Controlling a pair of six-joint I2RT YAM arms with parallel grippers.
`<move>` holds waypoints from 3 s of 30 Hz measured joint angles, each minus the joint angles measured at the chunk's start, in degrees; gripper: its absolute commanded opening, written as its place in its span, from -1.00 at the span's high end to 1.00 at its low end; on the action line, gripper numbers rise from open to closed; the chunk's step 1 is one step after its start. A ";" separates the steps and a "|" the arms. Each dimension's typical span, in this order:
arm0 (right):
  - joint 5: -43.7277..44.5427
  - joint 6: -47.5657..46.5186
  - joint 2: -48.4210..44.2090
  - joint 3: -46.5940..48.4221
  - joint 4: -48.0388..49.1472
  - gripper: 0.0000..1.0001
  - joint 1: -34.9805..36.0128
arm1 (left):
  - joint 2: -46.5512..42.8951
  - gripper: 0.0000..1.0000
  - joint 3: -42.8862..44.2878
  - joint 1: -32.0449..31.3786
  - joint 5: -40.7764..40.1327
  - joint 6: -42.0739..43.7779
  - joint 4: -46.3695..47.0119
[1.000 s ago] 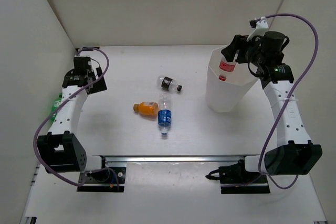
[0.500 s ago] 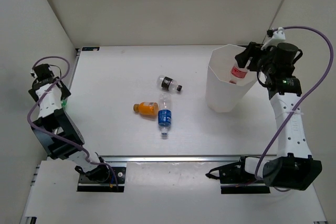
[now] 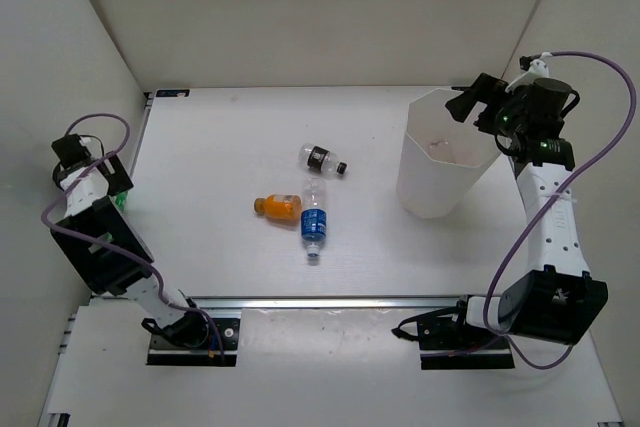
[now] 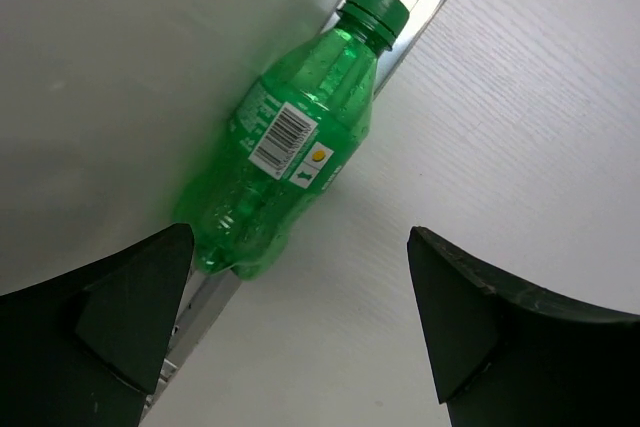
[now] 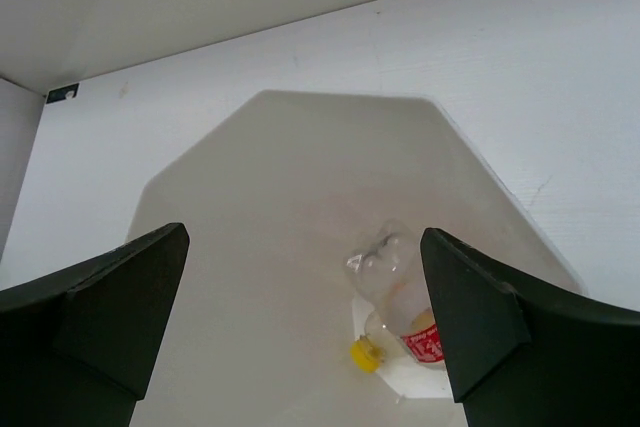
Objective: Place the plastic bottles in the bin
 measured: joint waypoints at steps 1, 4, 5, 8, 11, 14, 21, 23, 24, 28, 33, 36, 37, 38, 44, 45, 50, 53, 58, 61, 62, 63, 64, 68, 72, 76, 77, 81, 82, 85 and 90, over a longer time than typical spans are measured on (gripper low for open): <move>-0.28 0.39 0.28 0.07 0.42 -1.00 0.02 | 1.11 -0.97 0.00 -0.11 0.48 0.48 0.28; -0.98 1.92 1.16 0.11 1.05 -0.98 0.33 | 4.26 -0.97 0.02 -0.24 0.13 1.51 0.72; -1.14 2.27 1.31 0.11 1.18 -0.98 0.33 | 5.18 -0.97 0.02 -0.39 -0.46 1.90 0.81; -1.25 3.50 1.51 0.11 1.77 -0.98 0.35 | 6.95 -0.97 0.02 -1.49 -4.09 2.56 1.09; -1.42 4.70 1.49 -0.22 3.48 -0.98 0.26 | 8.35 -0.97 0.07 -2.64 -8.28 2.43 1.86; -1.36 5.51 1.44 -1.27 4.72 -0.98 0.24 | 9.68 -0.97 0.07 -4.09 -14.60 2.69 2.71; -1.38 7.63 1.44 -3.08 6.27 -0.98 -0.55 | 13.62 -0.96 0.96 -6.51 -24.46 2.89 3.10; -1.38 7.87 1.44 -3.30 6.95 -0.98 -0.52 | 14.53 -0.82 0.98 -6.75 -25.44 2.91 3.26; -1.38 7.96 1.44 -3.37 7.19 -1.00 -0.50 | 14.51 -0.65 1.01 -6.82 -25.42 2.69 3.34; -1.16 8.52 1.09 -4.11 8.26 -0.98 -0.52 | 14.73 0.13 1.16 -7.43 -26.49 3.52 2.73; -1.01 9.11 -0.42 -5.92 8.98 -0.98 -0.50 | 14.10 0.58 1.44 -8.79 -26.75 4.68 1.03; -0.92 9.14 -1.84 -6.88 9.40 -1.00 -0.48 | 10.97 0.72 1.44 -10.84 -25.81 3.43 0.02; -0.90 9.11 -2.32 -7.10 9.40 -0.98 -0.48 | 9.33 0.73 1.44 -12.13 -25.42 2.62 -0.11; -0.90 9.07 -2.73 -7.19 9.40 -0.98 -0.46 | 7.69 0.76 1.44 -13.55 -24.94 2.03 -0.15; -0.66 6.86 -4.42 -6.75 6.82 -1.00 1.40 | -2.71 0.83 3.32 -23.67 -18.99 -1.42 -2.05; -0.59 6.14 -4.42 -6.10 5.73 -1.00 2.10 | -4.61 0.81 3.30 -25.27 -16.96 -2.10 -2.32; 1.14 0.24 -2.99 2.97 -1.49 -1.00 10.84 | -14.84 0.80 1.68 -35.71 -3.13 -6.21 -2.08; 0.35 -3.10 -1.99 8.98 -3.58 -0.98 17.81 | -19.69 0.81 0.59 -45.09 5.60 -8.15 -1.90; -0.42 -7.02 -0.26 14.43 -4.28 -0.98 29.81 | -25.94 0.83 -3.91 -57.13 22.23 -11.23 0.98; -3.08 -7.04 0.00 12.96 -2.86 -0.98 34.99 | -29.81 0.85 -8.79 -57.94 32.06 -14.88 4.33; -3.93 -6.71 0.00 11.78 -2.10 -0.98 36.22 | -30.82 0.86 -10.01 -57.92 34.45 -16.04 5.22; -4.44 -6.29 0.00 10.43 -1.29 -1.00 37.64 | -31.65 0.85 -10.80 -58.01 36.52 -17.03 5.79; -4.66 -5.92 0.04 8.85 -0.37 -0.98 38.88 | -32.24 0.85 -11.21 -58.21 38.27 -18.03 6.27; -4.63 -4.50 0.90 4.11 1.40 -0.99 43.17 | -33.75 0.85 -11.43 -59.87 42.82 -20.81 8.70; -6.60 -1.90 1.20 -0.04 5.62 -0.99 45.05 | -35.32 0.89 -14.03 -61.11 45.20 -23.45 10.69; -7.76 0.42 1.25 -2.47 9.20 -0.98 45.97 | -34.71 0.92 -15.76 -61.55 46.62 -25.92 12.63; -7.89 0.90 1.33 -2.75 9.99 -0.98 46.29 | -34.42 0.92 -15.82 -61.81 47.12 -26.32 12.98; -8.33 2.47 2.12 -3.61 13.53 -0.99 47.34 | -33.66 0.93 -15.82 -63.43 49.00 -27.12 14.80; -8.48 2.93 2.29 -3.96 14.32 -0.95 47.50 | -33.62 0.93 -15.82 -63.69 49.42 -27.30 15.15; -8.68 3.65 2.51 -4.98 15.61 -0.53 47.52 | -33.44 0.90 -15.82 -63.78 50.01 -27.36 15.82; -8.87 4.50 2.69 -5.16 16.39 0.57 47.17 | -32.83 0.72 -15.74 -63.87 48.00 -28.70 16.00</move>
